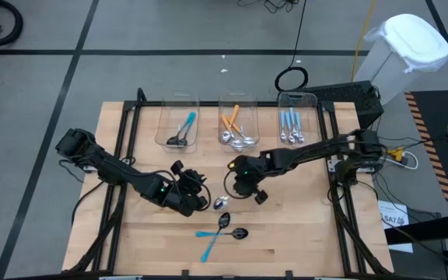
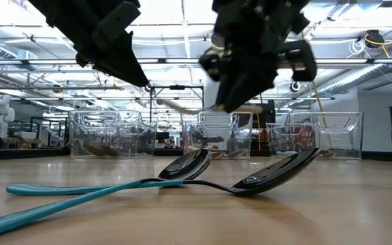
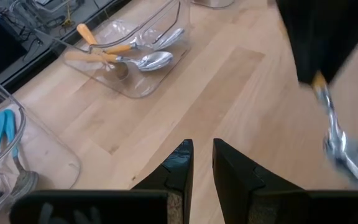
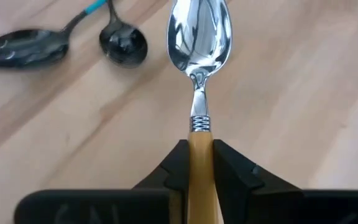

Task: Sort silverware by color (type)
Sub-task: Put the brown spoon into the middle transparent bin

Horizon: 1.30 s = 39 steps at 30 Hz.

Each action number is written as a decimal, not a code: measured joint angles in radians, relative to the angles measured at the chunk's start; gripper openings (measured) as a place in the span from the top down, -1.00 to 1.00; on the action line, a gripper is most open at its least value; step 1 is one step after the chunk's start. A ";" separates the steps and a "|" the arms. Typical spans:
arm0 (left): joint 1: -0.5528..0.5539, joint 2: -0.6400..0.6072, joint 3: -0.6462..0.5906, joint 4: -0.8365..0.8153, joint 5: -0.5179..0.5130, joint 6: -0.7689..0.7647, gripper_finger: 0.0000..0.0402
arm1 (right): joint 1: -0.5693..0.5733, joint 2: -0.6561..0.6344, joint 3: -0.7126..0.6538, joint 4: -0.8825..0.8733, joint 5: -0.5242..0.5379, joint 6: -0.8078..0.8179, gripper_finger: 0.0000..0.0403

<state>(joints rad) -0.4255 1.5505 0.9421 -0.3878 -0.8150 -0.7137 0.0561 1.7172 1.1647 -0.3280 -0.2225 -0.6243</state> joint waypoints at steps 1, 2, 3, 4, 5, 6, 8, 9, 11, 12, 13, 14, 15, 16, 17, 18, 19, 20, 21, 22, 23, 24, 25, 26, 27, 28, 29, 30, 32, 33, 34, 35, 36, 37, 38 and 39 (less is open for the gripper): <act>0.000 0.000 0.000 0.000 0.000 0.003 0.69 | -0.002 -0.022 0.000 -0.027 0.018 -0.021 0.79; 0.000 0.000 0.000 0.000 0.000 0.004 0.69 | -0.006 -0.045 0.000 -0.044 0.030 -0.041 0.79; 0.000 0.000 0.000 0.000 0.000 0.004 0.69 | -0.009 -0.068 0.000 -0.056 0.047 -0.062 0.79; 0.000 0.000 0.000 0.001 0.000 0.004 0.69 | -0.014 -0.092 0.000 -0.073 0.060 -0.077 0.79; 0.000 0.000 0.000 0.002 0.000 0.003 0.69 | -0.021 -0.115 0.000 -0.084 0.073 -0.095 0.79; 0.000 0.000 0.000 0.005 0.000 0.000 0.69 | -0.029 -0.138 0.000 -0.091 0.078 -0.118 0.79; 0.000 0.000 0.000 0.012 0.000 -0.003 0.69 | -0.053 -0.175 0.001 -0.112 0.097 -0.180 0.79; 0.001 0.000 0.000 0.022 0.000 -0.003 0.69 | -0.065 -0.192 0.001 -0.123 0.107 -0.217 0.79; 0.000 0.000 0.000 0.036 0.000 -0.003 0.69 | -0.096 -0.216 0.000 -0.132 0.124 -0.285 0.79; 0.000 0.000 0.000 0.047 0.001 -0.002 0.69 | -0.113 -0.227 0.000 -0.133 0.125 -0.323 0.79; 0.000 0.000 0.000 0.056 0.001 0.002 0.69 | -0.132 -0.235 0.000 -0.133 0.124 -0.361 0.79; 0.000 0.000 0.000 0.059 0.001 0.004 0.69 | -0.150 -0.241 0.001 -0.133 0.123 -0.396 0.79; 0.000 0.000 0.000 0.061 0.001 0.009 0.69 | -0.168 -0.243 0.001 -0.133 0.123 -0.431 0.79; 0.000 0.000 0.000 0.062 0.001 0.015 0.69 | -0.186 -0.243 0.001 -0.133 0.123 -0.464 0.79; 0.000 0.000 0.000 0.063 0.001 0.021 0.69 | -0.204 -0.241 0.001 -0.134 0.123 -0.499 0.79; 0.000 0.000 0.000 0.065 0.001 0.025 0.69 | -0.221 -0.241 0.001 -0.136 0.123 -0.538 0.79; 0.000 0.000 0.000 0.067 0.001 0.028 0.69 | -0.240 -0.241 0.001 -0.136 0.123 -0.578 0.79; 0.000 0.000 0.000 0.068 0.001 0.028 0.69 | -0.257 -0.241 0.001 -0.132 0.123 -0.619 0.79; 0.000 0.000 0.000 0.068 0.001 0.028 0.69 | -0.275 -0.241 0.001 -0.127 0.123 -0.660 0.79; 0.000 0.000 0.000 0.068 0.002 0.028 0.69 | -0.293 -0.241 0.001 -0.120 0.123 -0.697 0.79; 0.000 0.000 0.000 0.070 0.001 0.028 0.69 | -0.311 -0.241 0.001 -0.107 0.123 -0.722 0.79; 0.000 0.000 0.000 0.072 0.001 0.028 0.69 | -0.330 -0.241 0.001 -0.088 0.123 -0.739 0.79; 0.000 0.000 0.000 0.072 0.001 0.029 0.69 | -0.349 -0.241 0.001 -0.069 0.122 -0.754 0.79; 0.001 0.000 0.000 0.073 0.001 0.030 0.69 | -0.370 -0.241 0.001 -0.052 0.119 -0.770 0.79; 0.002 0.000 0.000 0.076 0.001 0.034 0.69 | -0.390 -0.241 0.001 -0.040 0.117 -0.787 0.79; 0.005 0.000 0.000 0.079 0.002 0.039 0.69 | -0.410 -0.241 0.001 -0.032 0.117 -0.808 0.79; 0.008 0.000 0.000 0.080 0.002 0.039 0.69 | -0.430 -0.238 0.001 -0.025 0.117 -0.828 0.79; 0.012 0.000 0.000 0.079 0.002 0.039 0.69 | -0.447 -0.231 0.002 -0.011 0.116 -0.842 0.79; 0.018 0.000 0.000 0.079 0.002 0.039 0.69 | -0.486 -0.217 0.015 -0.013 0.101 -0.858 0.79; 0.023 0.000 0.000 0.079 0.002 0.039 0.69 | -0.503 -0.206 0.024 -0.020 0.081 -0.861 0.79; 0.026 0.000 0.000 0.080 0.002 0.039 0.69 | -0.518 -0.194 0.036 -0.020 0.062 -0.867 0.79; 0.030 0.000 0.000 0.079 0.002 0.040 0.69 | -0.531 -0.181 0.050 -0.019 0.048 -0.878 0.79; 0.033 0.000 0.000 0.080 0.002 0.047 0.69 | -0.542 -0.168 0.061 -0.021 0.039 -0.889 0.79; 0.036 0.000 0.000 0.084 0.002 0.052 0.69 | -0.550 -0.153 0.074 -0.029 0.038 -0.903 0.79; 0.039 0.000 0.000 0.086 0.002 0.057 0.69 | -0.554 -0.135 0.089 -0.031 0.039 -0.915 0.79; 0.040 0.000 0.000 0.086 0.002 0.060 0.69 | -0.560 -0.116 0.107 -0.035 0.039 -0.926 0.79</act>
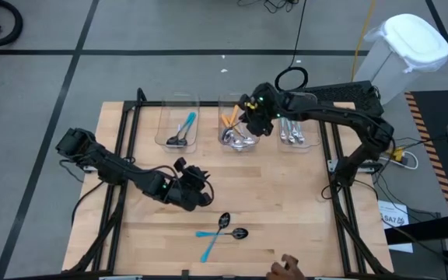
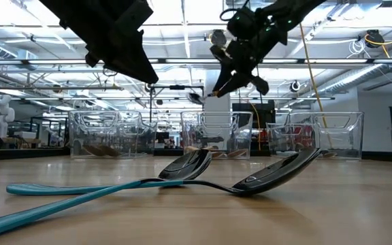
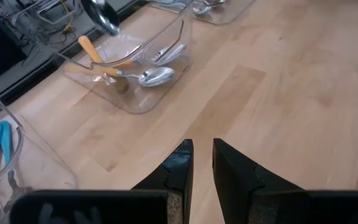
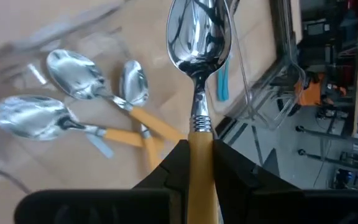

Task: Sort silverware by color (type)
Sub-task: Put the brown spoon into the middle transparent bin, then put the blue spoon into the left transparent bin

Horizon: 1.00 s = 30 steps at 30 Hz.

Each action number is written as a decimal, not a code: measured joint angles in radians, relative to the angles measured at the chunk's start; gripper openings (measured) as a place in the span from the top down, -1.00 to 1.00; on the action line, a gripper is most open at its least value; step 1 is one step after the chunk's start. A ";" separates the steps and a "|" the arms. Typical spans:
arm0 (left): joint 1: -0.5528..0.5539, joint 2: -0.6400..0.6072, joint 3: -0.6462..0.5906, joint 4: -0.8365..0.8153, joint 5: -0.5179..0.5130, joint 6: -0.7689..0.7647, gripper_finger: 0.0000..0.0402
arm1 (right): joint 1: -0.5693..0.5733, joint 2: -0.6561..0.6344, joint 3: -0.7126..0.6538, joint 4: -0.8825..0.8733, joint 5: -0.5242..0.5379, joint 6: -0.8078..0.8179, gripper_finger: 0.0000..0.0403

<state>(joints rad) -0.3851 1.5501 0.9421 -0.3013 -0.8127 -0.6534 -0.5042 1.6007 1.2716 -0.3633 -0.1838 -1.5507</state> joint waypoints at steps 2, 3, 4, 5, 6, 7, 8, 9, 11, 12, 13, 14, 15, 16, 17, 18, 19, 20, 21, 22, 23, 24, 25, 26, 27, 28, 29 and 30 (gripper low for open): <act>0.001 0.000 0.000 0.000 0.000 0.007 0.69 | -0.008 0.039 0.042 -0.050 0.000 -0.022 0.79; 0.001 0.000 0.000 0.001 0.000 0.012 0.69 | -0.013 0.061 0.065 -0.078 0.000 -0.035 0.79; 0.002 0.000 0.000 0.001 0.000 0.016 0.69 | -0.018 0.084 0.089 -0.096 0.001 -0.050 0.79; 0.002 0.000 0.000 0.001 0.000 0.019 0.69 | -0.024 0.103 0.107 -0.113 0.001 -0.062 0.79; 0.002 0.000 0.000 0.001 0.000 0.021 0.69 | -0.029 0.125 0.123 -0.131 0.002 -0.067 0.79; 0.003 0.000 0.000 0.001 0.000 0.022 0.69 | -0.033 0.148 0.140 -0.138 0.002 -0.069 0.79; 0.005 0.000 0.000 0.000 0.000 0.024 0.69 | -0.036 0.169 0.155 -0.132 0.003 -0.070 0.79; 0.005 0.000 0.000 0.000 0.000 0.025 0.69 | -0.040 0.188 0.168 -0.134 0.004 -0.074 0.79; 0.007 0.000 0.000 -0.001 0.000 0.025 0.69 | -0.042 0.225 0.190 -0.151 0.007 -0.092 0.79; 0.007 0.000 0.000 -0.002 0.000 0.026 0.69 | -0.045 0.241 0.199 -0.147 0.011 -0.099 0.79; 0.007 0.000 0.000 -0.004 0.000 0.026 0.69 | -0.046 0.254 0.202 -0.145 0.022 -0.109 0.79; 0.007 0.000 0.000 -0.004 0.000 0.026 0.69 | -0.046 0.268 0.206 -0.154 0.029 -0.120 0.79; 0.007 0.000 0.000 -0.005 0.000 0.026 0.69 | -0.046 0.280 0.208 -0.156 0.030 -0.131 0.79; 0.007 0.000 0.000 -0.008 0.000 0.029 0.69 | -0.046 0.291 0.210 -0.154 0.031 -0.143 0.79; 0.007 0.000 0.000 -0.011 0.000 0.032 0.69 | -0.046 0.299 0.211 -0.161 0.031 -0.155 0.79; 0.007 0.000 0.000 -0.011 0.000 0.031 0.69 | -0.046 0.307 0.211 -0.173 0.031 -0.164 0.79; 0.007 0.000 0.000 -0.012 0.000 0.031 0.69 | -0.046 0.313 0.211 -0.180 0.031 -0.167 0.75; 0.007 0.000 0.000 -0.014 0.000 0.032 0.69 | -0.046 0.320 0.211 -0.182 0.031 -0.167 0.70; 0.007 0.000 0.000 -0.014 0.000 0.032 0.69 | -0.046 0.327 0.211 -0.184 0.031 -0.167 0.65; 0.007 0.000 0.000 -0.014 0.000 0.032 0.69 | -0.046 0.333 0.210 -0.188 0.031 -0.167 0.60; 0.007 0.000 0.000 -0.014 0.000 0.032 0.69 | -0.046 0.337 0.210 -0.189 0.031 -0.165 0.56; 0.007 0.000 0.000 -0.014 0.000 0.036 0.69 | -0.046 0.341 0.210 -0.187 0.031 -0.163 0.53; 0.007 0.000 0.000 -0.013 0.000 0.040 0.69 | -0.046 0.343 0.210 -0.182 0.031 -0.160 0.52; 0.007 0.000 0.000 -0.012 0.000 0.040 0.69 | -0.046 0.344 0.210 -0.180 0.031 -0.159 0.51; 0.007 0.000 0.000 -0.011 0.000 0.041 0.69 | -0.046 0.344 0.210 -0.182 0.031 -0.159 0.51; 0.007 0.000 0.000 -0.010 0.000 0.043 0.69 | -0.046 0.345 0.210 -0.183 0.031 -0.158 0.51; 0.007 0.000 0.000 -0.010 0.000 0.043 0.69 | -0.046 0.345 0.210 -0.183 0.031 -0.158 0.52; 0.007 0.000 0.000 -0.009 0.000 0.043 0.69 | -0.046 0.345 0.210 -0.183 0.031 -0.158 0.53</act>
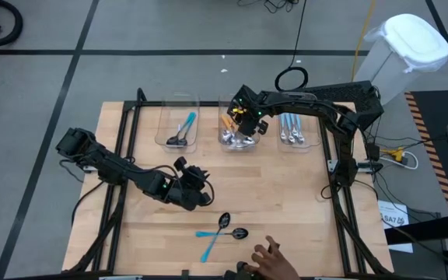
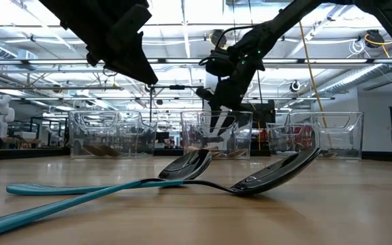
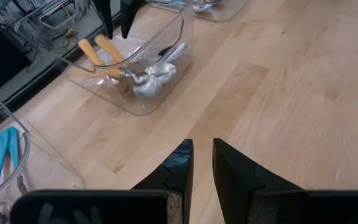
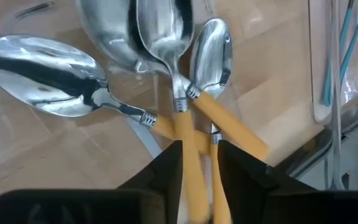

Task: Sort silverware by color (type)
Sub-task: Put the blue spoon into the left transparent bin

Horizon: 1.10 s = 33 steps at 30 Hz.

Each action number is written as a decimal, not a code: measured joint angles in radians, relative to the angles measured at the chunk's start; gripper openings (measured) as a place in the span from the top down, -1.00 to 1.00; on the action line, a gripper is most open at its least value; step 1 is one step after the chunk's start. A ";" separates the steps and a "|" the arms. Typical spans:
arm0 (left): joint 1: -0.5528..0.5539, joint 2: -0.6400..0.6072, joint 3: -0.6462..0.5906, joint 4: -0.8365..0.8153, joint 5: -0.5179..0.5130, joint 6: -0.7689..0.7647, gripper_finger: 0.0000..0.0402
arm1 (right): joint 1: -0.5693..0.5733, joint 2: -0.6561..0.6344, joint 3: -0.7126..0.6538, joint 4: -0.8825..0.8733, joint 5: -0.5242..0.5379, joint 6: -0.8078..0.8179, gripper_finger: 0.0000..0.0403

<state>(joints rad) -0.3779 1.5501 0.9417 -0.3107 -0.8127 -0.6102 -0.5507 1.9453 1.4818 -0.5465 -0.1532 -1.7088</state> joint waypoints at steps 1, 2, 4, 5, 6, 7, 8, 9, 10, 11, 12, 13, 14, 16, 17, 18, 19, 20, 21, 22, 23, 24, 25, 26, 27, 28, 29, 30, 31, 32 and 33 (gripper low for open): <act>0.000 0.000 0.000 0.000 0.000 0.000 0.69 | 0.000 0.000 0.000 0.001 0.000 0.002 0.54; 0.000 0.000 0.000 0.000 0.000 0.000 0.69 | 0.000 0.000 0.000 0.001 0.000 0.002 0.55; 0.000 0.000 0.000 0.000 0.000 0.000 0.69 | 0.002 0.000 0.000 0.003 0.000 0.004 0.55; 0.000 0.000 0.000 0.001 0.000 0.000 0.69 | 0.002 -0.001 0.000 0.004 0.000 0.006 0.55; 0.000 0.000 0.000 0.001 0.000 -0.001 0.69 | 0.003 -0.004 0.000 0.004 0.001 0.009 0.55; 0.000 0.000 0.000 0.001 0.000 -0.001 0.69 | 0.008 -0.005 0.000 0.005 0.007 0.026 0.55; 0.000 0.000 0.000 0.001 0.000 -0.001 0.69 | 0.015 -0.007 0.000 0.012 0.030 0.052 0.55; 0.000 0.000 0.000 0.002 0.000 -0.001 0.69 | 0.022 -0.013 0.000 0.018 0.058 0.086 0.55; 0.000 0.000 0.000 0.002 0.000 -0.002 0.69 | 0.032 -0.021 0.000 0.018 0.088 0.119 0.55; 0.000 0.000 0.000 0.002 0.000 -0.002 0.69 | 0.045 -0.028 0.000 0.019 0.124 0.144 0.55; 0.000 0.000 0.000 0.003 0.000 -0.004 0.69 | 0.058 -0.040 0.000 0.022 0.157 0.164 0.55; 0.000 0.000 0.000 0.003 0.000 -0.005 0.69 | 0.072 -0.054 0.000 0.016 0.192 0.186 0.55; 0.000 0.000 0.000 0.005 0.000 -0.005 0.69 | 0.087 -0.069 0.000 0.004 0.223 0.212 0.55; 0.000 0.000 0.000 0.011 0.000 -0.005 0.69 | 0.120 -0.101 0.000 -0.018 0.258 0.273 0.55; 0.000 0.000 0.000 0.010 0.001 -0.005 0.69 | 0.137 -0.123 0.000 -0.034 0.260 0.317 0.55; 0.000 0.000 0.000 0.010 0.001 -0.007 0.69 | 0.154 -0.147 0.000 -0.058 0.257 0.364 0.55; 0.000 0.000 0.000 0.011 0.001 -0.014 0.69 | 0.174 -0.171 0.000 -0.081 0.256 0.416 0.55; 0.000 0.000 0.000 0.011 0.001 -0.023 0.69 | 0.195 -0.194 0.000 -0.096 0.254 0.474 0.55; 0.000 0.000 0.000 0.011 0.001 -0.028 0.69 | 0.213 -0.220 0.000 -0.118 0.243 0.535 0.55; 0.000 0.000 0.000 0.011 0.002 -0.030 0.69 | 0.231 -0.246 0.000 -0.153 0.219 0.600 0.55; 0.000 0.000 0.000 0.015 0.003 -0.032 0.69 | 0.249 -0.269 0.000 -0.186 0.184 0.674 0.55; 0.000 0.000 0.000 0.021 0.006 -0.034 0.69 | 0.266 -0.293 0.000 -0.204 0.146 0.755 0.55; 0.000 0.000 0.000 0.026 0.010 -0.035 0.69 | 0.281 -0.317 0.000 -0.215 0.108 0.851 0.55; 0.000 0.000 0.000 0.030 0.012 -0.035 0.69 | 0.298 -0.336 0.000 -0.228 0.072 0.960 0.55; 0.000 0.000 0.000 0.035 0.013 -0.036 0.69 | 0.314 -0.355 0.000 -0.240 0.048 1.072 0.55; 0.000 0.000 0.000 0.038 0.013 -0.040 0.69 | 0.330 -0.370 0.000 -0.250 0.023 1.160 0.55; 0.000 0.000 0.000 0.039 0.014 -0.043 0.69 | 0.348 -0.381 0.000 -0.267 -0.004 1.224 0.55; -0.001 0.000 0.000 0.049 0.016 -0.043 0.69 | 0.368 -0.390 0.000 -0.289 -0.028 1.273 0.55; -0.002 0.000 0.000 0.060 0.022 -0.042 0.69 | 0.391 -0.394 0.000 -0.311 -0.037 1.306 0.55; -0.003 0.000 0.000 0.066 0.027 -0.041 0.69 | 0.415 -0.396 0.000 -0.326 -0.037 1.332 0.55; -0.005 0.000 0.000 0.073 0.035 -0.037 0.69 | 0.444 -0.397 0.000 -0.342 -0.029 1.355 0.55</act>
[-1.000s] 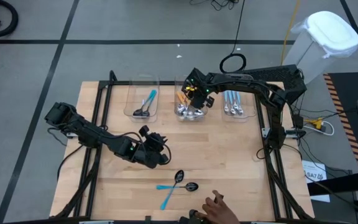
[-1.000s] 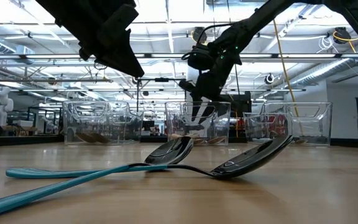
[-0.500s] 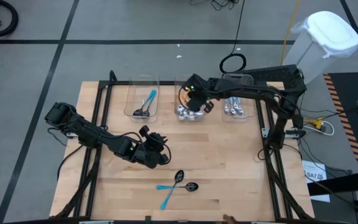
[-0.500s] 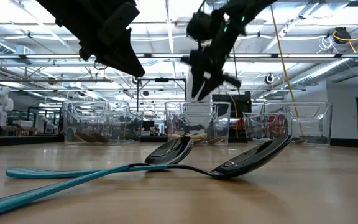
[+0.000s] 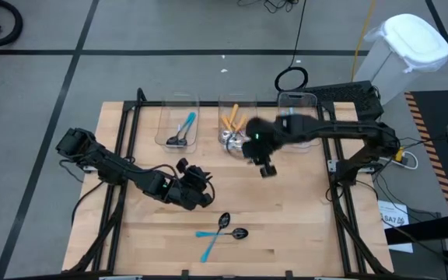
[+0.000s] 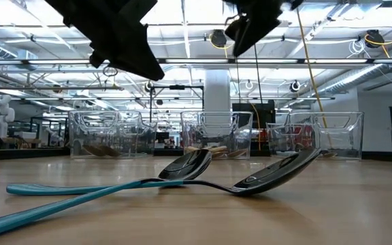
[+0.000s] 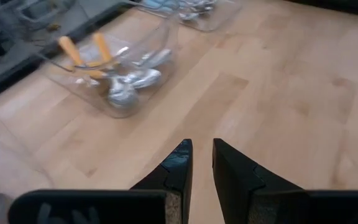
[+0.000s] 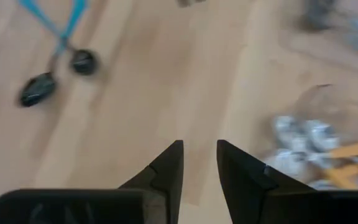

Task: Sort silverware by color (type)
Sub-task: Put the blue spoon into the left transparent bin

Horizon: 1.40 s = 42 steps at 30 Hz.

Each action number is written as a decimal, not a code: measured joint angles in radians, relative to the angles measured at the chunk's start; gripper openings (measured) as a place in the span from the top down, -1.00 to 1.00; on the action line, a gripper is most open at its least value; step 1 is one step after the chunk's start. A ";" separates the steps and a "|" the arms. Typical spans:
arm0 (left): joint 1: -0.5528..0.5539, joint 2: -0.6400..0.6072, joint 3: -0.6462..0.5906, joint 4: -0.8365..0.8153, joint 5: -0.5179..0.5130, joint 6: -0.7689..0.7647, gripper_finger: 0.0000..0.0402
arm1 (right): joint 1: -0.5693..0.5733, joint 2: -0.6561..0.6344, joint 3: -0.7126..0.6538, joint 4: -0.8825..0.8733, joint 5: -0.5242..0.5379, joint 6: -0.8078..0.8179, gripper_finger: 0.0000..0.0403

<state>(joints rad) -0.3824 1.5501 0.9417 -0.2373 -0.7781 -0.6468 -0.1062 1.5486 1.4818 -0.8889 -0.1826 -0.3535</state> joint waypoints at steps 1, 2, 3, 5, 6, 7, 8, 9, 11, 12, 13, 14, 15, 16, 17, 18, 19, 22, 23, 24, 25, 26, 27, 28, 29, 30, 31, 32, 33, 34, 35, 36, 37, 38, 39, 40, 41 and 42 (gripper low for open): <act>-0.003 0.001 0.000 0.010 0.013 0.004 0.69 | 0.025 0.000 0.000 -0.016 0.004 0.025 0.55; -0.007 0.007 0.000 0.019 0.021 0.005 0.69 | 0.052 0.000 -0.002 -0.026 0.013 0.050 0.55; -0.015 0.014 0.000 0.032 0.028 0.006 0.69 | 0.077 -0.001 -0.012 -0.017 0.022 0.073 0.55; -0.033 0.030 0.000 0.041 0.038 0.006 0.69 | 0.125 -0.002 -0.042 0.021 0.025 0.104 0.55; -0.042 0.041 0.000 0.060 0.039 0.006 0.69 | 0.149 -0.001 -0.062 0.041 0.025 0.114 0.55; -0.051 0.051 0.000 0.077 0.044 0.007 0.69 | 0.170 -0.001 -0.087 0.066 0.025 0.127 0.55; -0.060 0.060 0.000 0.083 0.050 0.008 0.69 | 0.192 0.000 -0.114 0.093 0.029 0.146 0.55; -0.070 0.067 0.000 0.085 0.058 0.008 0.69 | 0.213 0.000 -0.144 0.123 0.031 0.166 0.55; -0.088 0.075 0.000 0.100 0.082 0.010 0.69 | 0.258 0.000 -0.213 0.199 0.058 0.214 0.55; -0.095 0.077 0.000 0.112 0.102 0.011 0.69 | 0.281 0.000 -0.249 0.236 0.081 0.240 0.55; -0.106 0.078 0.000 0.117 0.117 0.018 0.69 | 0.304 0.000 -0.289 0.278 0.108 0.268 0.55; -0.118 0.078 0.000 0.119 0.127 0.027 0.69 | 0.328 0.001 -0.324 0.325 0.139 0.295 0.55; -0.131 0.079 0.000 0.131 0.132 0.036 0.69 | 0.355 0.002 -0.358 0.373 0.161 0.320 0.55; -0.145 0.079 0.000 0.149 0.135 0.045 0.69 | 0.380 0.001 -0.391 0.424 0.188 0.348 0.55; -0.158 0.079 0.000 0.164 0.136 0.054 0.69 | 0.406 0.000 -0.418 0.465 0.218 0.374 0.55; -0.171 0.079 0.000 0.178 0.137 0.065 0.69 | 0.433 0.000 -0.447 0.515 0.245 0.396 0.55; -0.183 0.079 0.000 0.192 0.139 0.078 0.69 | 0.457 0.000 -0.474 0.562 0.275 0.416 0.55; -0.225 0.079 0.000 0.250 0.137 0.109 0.69 | 0.527 0.000 -0.547 0.691 0.350 0.462 0.55; -0.240 0.082 0.000 0.268 0.137 0.116 0.69 | 0.549 0.000 -0.564 0.727 0.368 0.474 0.55; -0.254 0.091 0.000 0.293 0.135 0.119 0.69 | 0.570 0.000 -0.578 0.759 0.385 0.485 0.55; -0.269 0.104 0.000 0.316 0.134 0.122 0.69 | 0.589 0.000 -0.588 0.786 0.402 0.494 0.55; -0.286 0.119 0.000 0.332 0.133 0.128 0.69 | 0.606 0.000 -0.597 0.812 0.422 0.498 0.55; -0.302 0.135 0.000 0.350 0.130 0.135 0.69 | 0.623 0.000 -0.603 0.832 0.440 0.502 0.55; -0.314 0.157 0.004 0.371 0.125 0.142 0.69 | 0.641 0.000 -0.609 0.856 0.459 0.506 0.55; -0.324 0.185 0.023 0.373 0.119 0.141 0.69 | 0.656 0.000 -0.612 0.877 0.480 0.509 0.55; -0.335 0.214 0.045 0.368 0.110 0.140 0.69 | 0.671 0.000 -0.613 0.893 0.499 0.511 0.55; -0.346 0.244 0.069 0.343 0.098 0.140 0.69 | 0.684 0.000 -0.613 0.911 0.506 0.511 0.55; -0.354 0.277 0.101 0.318 0.088 0.140 0.69 | 0.697 0.000 -0.613 0.926 0.511 0.515 0.55; -0.358 0.318 0.143 0.296 0.082 0.138 0.69 | 0.711 0.000 -0.613 0.934 0.523 0.526 0.55; -0.362 0.352 0.187 0.260 0.073 0.128 0.69 | 0.724 0.000 -0.613 0.939 0.531 0.537 0.55; -0.364 0.384 0.231 0.202 0.057 0.106 0.69 | 0.736 0.000 -0.613 0.946 0.545 0.551 0.55; -0.365 0.417 0.280 0.140 0.042 0.077 0.69 | 0.750 0.000 -0.613 0.952 0.554 0.567 0.55; -0.364 0.451 0.333 0.076 0.040 0.038 0.69 | 0.761 0.000 -0.613 0.954 0.558 0.581 0.55; -0.363 0.480 0.384 0.004 0.040 -0.017 0.69 | 0.773 0.000 -0.613 0.953 0.571 0.597 0.55; -0.363 0.504 0.430 -0.081 0.040 -0.077 0.69 | 0.787 0.000 -0.613 0.954 0.581 0.611 0.55; -0.363 0.526 0.479 -0.173 0.040 -0.143 0.69 | 0.801 0.000 -0.613 0.955 0.597 0.626 0.55; -0.363 0.549 0.526 -0.240 0.042 -0.208 0.69 | 0.815 0.000 -0.613 0.957 0.610 0.637 0.55; -0.364 0.564 0.565 -0.298 0.047 -0.265 0.69 | 0.827 0.000 -0.613 0.962 0.626 0.645 0.55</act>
<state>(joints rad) -0.7460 2.1146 1.5069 -0.5356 -0.7313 -0.9120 0.7208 1.5486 0.8691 0.0728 0.4430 0.2918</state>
